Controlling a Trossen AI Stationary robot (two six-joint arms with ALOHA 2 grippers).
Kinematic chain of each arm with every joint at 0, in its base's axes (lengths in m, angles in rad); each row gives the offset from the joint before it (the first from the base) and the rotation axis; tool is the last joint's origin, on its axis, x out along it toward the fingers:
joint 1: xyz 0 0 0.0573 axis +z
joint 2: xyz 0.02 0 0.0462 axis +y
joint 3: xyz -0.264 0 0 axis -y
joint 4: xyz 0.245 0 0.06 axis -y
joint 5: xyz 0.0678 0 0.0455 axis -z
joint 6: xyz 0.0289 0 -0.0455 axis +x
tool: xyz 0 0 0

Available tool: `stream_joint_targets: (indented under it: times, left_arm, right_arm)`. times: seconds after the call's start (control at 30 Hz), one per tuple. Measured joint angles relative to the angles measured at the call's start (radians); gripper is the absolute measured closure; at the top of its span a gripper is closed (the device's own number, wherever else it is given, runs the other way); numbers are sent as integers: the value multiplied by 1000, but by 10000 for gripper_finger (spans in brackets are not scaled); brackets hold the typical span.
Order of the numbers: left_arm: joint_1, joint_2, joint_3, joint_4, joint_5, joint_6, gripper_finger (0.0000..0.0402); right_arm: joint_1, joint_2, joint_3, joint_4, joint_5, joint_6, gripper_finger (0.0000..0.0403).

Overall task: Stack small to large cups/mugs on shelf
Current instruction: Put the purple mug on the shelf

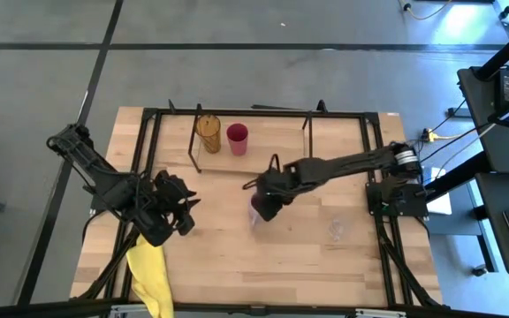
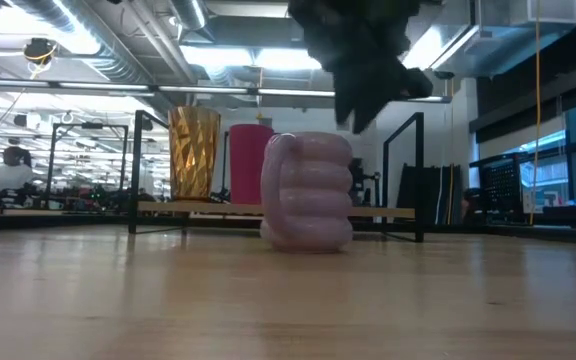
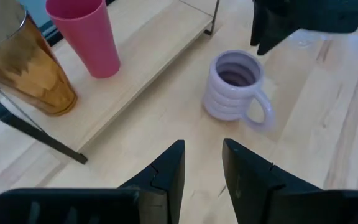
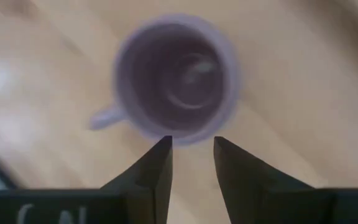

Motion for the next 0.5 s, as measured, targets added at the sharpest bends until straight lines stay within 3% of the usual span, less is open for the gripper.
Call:
stream_joint_targets:
  times: [0.13, 0.5]
  left_arm:
    - [-1, -1, -16, 0, 0, -8, 300]
    - [-1, 0, -49, -17, 34, -6, 300]
  right_arm:
    - [-21, 69, 68, -143, 7, -23, 283]
    - [-26, 113, 168, -121, -19, 14, 283]
